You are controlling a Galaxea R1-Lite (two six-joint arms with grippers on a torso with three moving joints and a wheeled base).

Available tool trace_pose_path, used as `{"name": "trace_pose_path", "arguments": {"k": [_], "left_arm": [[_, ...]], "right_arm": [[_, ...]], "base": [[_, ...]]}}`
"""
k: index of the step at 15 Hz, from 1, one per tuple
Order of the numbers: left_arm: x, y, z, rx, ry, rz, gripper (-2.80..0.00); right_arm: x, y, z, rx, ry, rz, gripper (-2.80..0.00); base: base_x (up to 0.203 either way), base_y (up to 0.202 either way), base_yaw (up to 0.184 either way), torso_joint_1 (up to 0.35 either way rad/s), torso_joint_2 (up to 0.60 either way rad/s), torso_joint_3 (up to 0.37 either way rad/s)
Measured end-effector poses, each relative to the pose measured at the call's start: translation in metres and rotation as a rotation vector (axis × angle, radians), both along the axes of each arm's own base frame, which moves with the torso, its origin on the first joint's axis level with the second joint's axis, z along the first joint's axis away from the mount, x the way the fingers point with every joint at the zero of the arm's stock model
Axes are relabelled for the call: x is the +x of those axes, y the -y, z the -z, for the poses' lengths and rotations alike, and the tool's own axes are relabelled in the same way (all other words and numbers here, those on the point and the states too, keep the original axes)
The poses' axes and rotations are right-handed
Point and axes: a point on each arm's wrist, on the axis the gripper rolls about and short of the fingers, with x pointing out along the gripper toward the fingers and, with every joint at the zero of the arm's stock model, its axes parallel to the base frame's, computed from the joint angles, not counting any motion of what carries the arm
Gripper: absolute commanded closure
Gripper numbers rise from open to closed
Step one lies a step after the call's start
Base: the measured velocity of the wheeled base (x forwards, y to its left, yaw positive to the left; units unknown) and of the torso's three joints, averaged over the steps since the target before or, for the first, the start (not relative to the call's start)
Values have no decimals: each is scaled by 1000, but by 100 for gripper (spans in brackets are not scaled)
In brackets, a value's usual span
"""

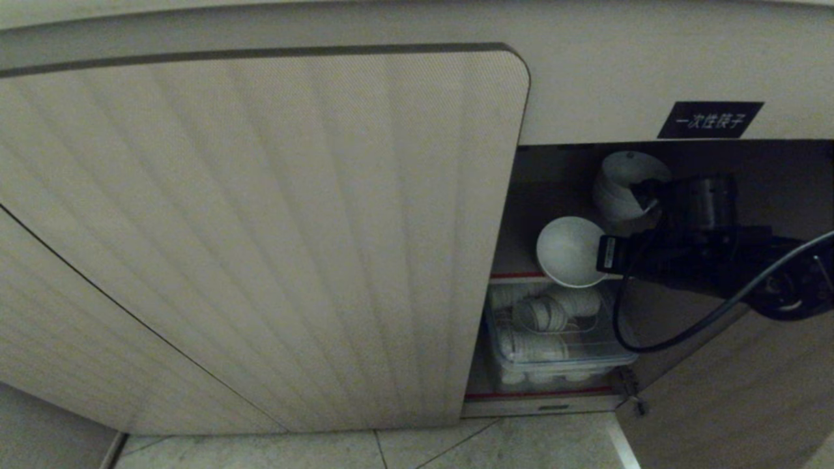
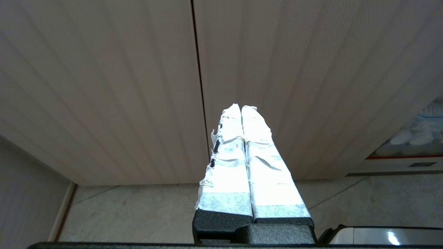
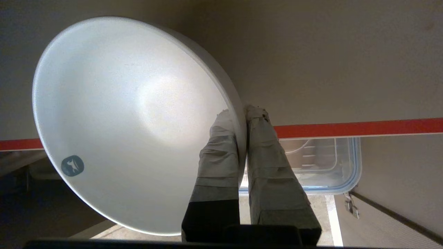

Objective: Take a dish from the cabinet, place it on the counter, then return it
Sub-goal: Take the bowl from the cabinet

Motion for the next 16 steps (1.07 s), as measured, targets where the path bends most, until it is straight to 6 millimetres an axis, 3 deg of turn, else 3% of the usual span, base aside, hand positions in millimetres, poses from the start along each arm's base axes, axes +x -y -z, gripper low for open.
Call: {"name": "trace_pose_path", "arguments": {"k": [16], "left_arm": [[0,0,0,0,0,1,0]], "right_arm": [[-37,4,-3,-2,-42,-15,0]], "base": [[0,0,0,0,0,0]]}}
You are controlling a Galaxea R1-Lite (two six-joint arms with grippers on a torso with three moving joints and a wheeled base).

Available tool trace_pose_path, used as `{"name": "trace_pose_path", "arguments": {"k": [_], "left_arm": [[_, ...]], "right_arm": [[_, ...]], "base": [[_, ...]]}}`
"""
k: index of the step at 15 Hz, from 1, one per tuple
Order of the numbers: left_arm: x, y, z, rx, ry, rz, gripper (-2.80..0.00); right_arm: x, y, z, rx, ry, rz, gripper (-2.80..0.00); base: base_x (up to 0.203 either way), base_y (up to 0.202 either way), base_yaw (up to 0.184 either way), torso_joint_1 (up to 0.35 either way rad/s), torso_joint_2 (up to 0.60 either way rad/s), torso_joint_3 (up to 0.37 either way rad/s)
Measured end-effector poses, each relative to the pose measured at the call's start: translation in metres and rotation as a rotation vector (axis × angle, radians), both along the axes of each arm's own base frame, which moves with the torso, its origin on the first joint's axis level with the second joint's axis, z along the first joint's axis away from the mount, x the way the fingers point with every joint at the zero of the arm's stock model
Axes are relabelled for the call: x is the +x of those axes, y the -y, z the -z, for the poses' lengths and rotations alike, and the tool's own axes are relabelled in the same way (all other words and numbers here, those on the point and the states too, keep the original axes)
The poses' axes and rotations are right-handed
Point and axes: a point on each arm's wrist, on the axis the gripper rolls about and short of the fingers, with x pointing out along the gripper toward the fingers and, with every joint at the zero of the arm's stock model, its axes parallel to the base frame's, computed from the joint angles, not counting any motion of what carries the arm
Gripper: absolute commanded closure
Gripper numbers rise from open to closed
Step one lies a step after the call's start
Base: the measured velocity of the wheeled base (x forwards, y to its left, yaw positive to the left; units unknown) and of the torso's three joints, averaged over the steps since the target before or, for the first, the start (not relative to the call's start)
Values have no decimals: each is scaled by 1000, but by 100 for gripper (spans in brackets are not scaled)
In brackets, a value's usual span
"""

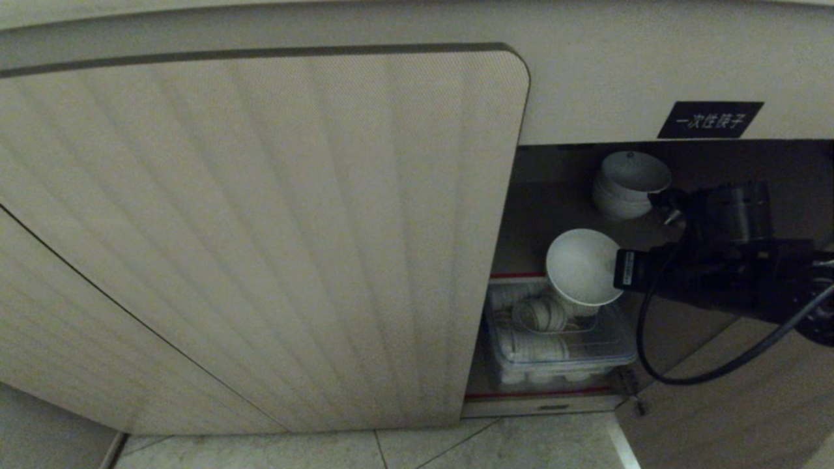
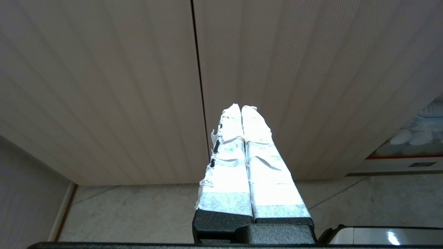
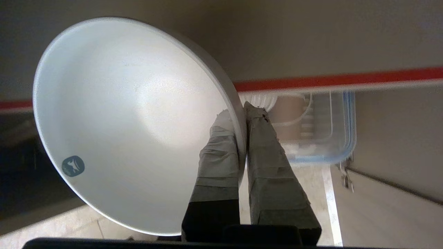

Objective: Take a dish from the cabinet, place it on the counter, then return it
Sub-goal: Place it on the table

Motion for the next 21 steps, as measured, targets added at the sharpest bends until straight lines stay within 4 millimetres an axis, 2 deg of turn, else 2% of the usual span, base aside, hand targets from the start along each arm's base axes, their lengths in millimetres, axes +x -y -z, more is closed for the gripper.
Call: {"name": "trace_pose_path", "arguments": {"k": [12,21], "left_arm": [[0,0,0,0,0,-1,0],[0,0,0,0,0,-1,0]], "right_arm": [[-35,6,1,6,-58,-37,0],[-76,4,8,-13,-124,-100,0]], "base": [[0,0,0,0,0,0],[0,0,0,0,0,0]]}}
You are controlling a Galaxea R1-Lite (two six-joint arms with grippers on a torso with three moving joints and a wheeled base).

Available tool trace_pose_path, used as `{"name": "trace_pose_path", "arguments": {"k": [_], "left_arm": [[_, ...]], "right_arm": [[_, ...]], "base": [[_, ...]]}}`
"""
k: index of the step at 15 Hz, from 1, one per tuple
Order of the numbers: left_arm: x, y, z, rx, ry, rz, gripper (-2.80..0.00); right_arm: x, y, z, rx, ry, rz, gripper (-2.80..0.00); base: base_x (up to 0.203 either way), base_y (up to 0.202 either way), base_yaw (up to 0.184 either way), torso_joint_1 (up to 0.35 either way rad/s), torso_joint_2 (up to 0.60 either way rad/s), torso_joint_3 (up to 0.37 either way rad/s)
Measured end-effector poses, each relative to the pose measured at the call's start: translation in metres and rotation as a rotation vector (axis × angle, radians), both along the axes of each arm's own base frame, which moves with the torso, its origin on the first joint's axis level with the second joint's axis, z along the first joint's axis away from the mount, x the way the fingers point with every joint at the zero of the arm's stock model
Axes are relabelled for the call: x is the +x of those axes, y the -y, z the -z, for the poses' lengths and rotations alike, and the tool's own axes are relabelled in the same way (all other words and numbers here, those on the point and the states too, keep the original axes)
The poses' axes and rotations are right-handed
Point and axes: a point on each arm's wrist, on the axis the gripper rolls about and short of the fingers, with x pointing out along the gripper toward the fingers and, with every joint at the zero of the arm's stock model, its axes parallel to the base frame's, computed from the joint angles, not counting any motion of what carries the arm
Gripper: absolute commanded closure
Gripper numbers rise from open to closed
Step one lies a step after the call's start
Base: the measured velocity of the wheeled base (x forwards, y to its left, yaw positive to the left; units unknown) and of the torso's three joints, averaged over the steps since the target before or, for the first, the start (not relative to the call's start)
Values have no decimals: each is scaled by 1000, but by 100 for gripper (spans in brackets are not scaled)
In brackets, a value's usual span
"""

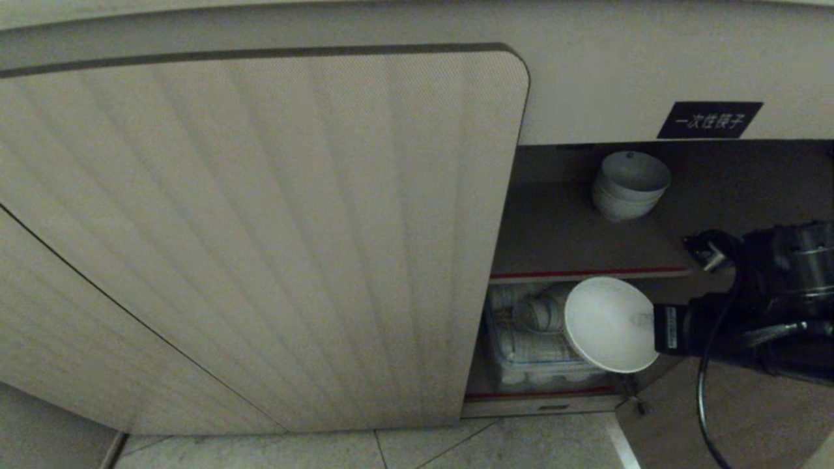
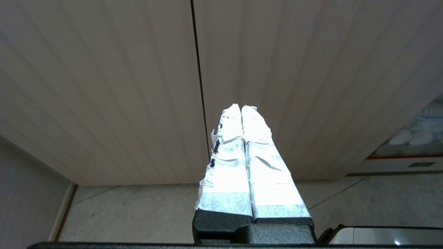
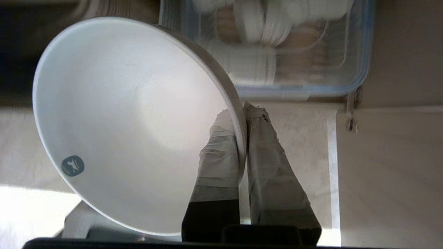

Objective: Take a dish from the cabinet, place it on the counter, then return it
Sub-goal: Place it on the table

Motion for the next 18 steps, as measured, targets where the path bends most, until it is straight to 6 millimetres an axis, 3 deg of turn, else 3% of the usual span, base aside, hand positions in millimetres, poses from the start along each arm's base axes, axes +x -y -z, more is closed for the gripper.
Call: {"name": "trace_pose_path", "arguments": {"k": [8,18], "left_arm": [[0,0,0,0,0,0,0],[0,0,0,0,0,1,0]], "right_arm": [[-46,1,9,-70,-70,-98,0],[-77,12,13,-256,-147,-234,0]], "base": [[0,0,0,0,0,0],[0,0,0,0,0,0]]}}
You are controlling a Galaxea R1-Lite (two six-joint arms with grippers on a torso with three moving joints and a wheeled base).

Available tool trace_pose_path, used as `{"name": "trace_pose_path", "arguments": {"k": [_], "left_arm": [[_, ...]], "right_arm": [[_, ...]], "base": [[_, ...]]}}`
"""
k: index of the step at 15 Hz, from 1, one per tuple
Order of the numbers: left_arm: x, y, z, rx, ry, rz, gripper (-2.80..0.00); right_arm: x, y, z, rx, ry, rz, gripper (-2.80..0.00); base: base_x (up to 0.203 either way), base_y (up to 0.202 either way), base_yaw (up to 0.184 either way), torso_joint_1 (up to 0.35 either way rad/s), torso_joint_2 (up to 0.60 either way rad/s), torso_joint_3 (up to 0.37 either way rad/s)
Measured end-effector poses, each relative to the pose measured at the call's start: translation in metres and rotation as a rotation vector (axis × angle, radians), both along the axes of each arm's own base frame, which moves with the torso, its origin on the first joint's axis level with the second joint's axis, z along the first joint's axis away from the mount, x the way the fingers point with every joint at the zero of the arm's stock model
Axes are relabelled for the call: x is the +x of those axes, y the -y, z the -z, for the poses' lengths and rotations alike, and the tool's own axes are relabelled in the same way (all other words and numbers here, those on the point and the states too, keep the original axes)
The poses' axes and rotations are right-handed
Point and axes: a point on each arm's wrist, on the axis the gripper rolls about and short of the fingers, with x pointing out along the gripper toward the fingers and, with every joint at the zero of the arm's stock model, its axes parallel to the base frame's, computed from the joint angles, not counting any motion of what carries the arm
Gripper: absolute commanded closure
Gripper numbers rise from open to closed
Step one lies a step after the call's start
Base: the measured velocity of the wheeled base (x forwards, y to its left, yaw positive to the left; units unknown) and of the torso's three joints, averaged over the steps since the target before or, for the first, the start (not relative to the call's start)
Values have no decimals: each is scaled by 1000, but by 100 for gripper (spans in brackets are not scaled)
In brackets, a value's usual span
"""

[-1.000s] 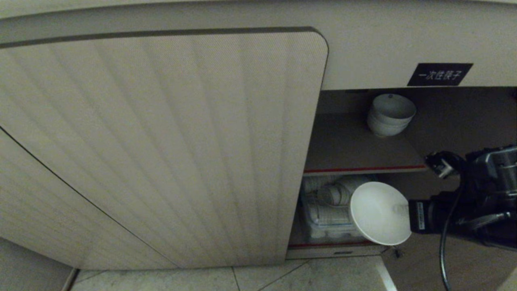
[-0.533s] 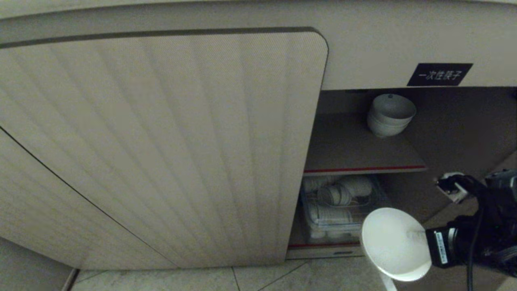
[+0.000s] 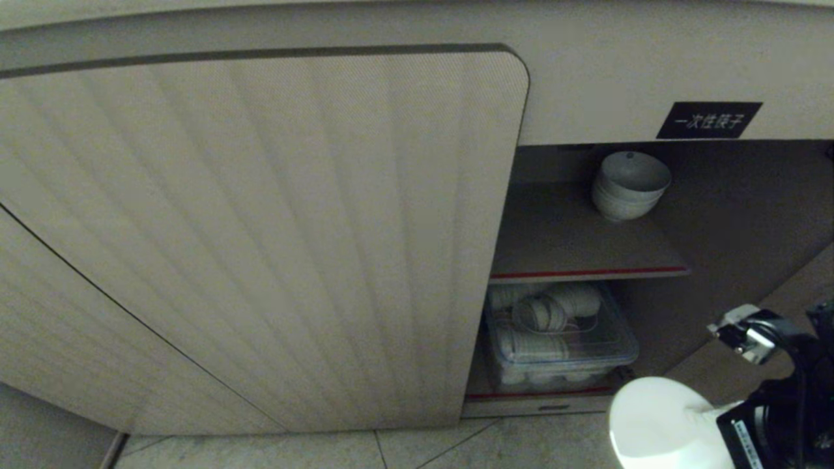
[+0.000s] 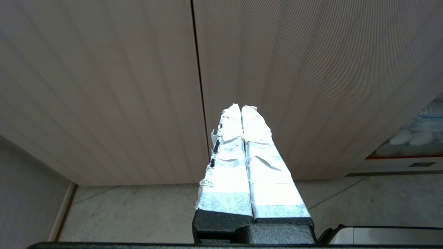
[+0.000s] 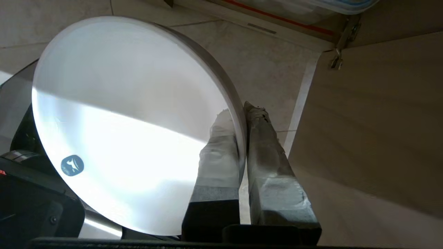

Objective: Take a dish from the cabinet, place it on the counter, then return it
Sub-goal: Place it on the table

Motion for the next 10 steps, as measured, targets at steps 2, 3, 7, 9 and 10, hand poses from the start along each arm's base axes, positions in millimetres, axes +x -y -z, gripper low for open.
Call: {"name": "trace_pose_path", "arguments": {"k": [2,3,7,9,10], "left_arm": [[0,0,0,0,0,0,0],[0,0,0,0,0,0,0],[0,0,0,0,0,-1,0],[0,0,0,0,0,-1,0],[0,0,0,0,0,-1,0]], "right_arm": [[-5,1,2,-4,-7,-6,0],[-7,1,4,-7,-13,-13,0],[-13,1,7,-38,-20,-11,0],[-13,0,8,-49,-19,-6,0],[-13,-1,9,-54,-20,-7,0]], "base": [[0,0,0,0,0,0],[0,0,0,0,0,0],[0,0,0,0,0,0],[0,0,0,0,0,0],[0,0,0,0,0,0]]}}
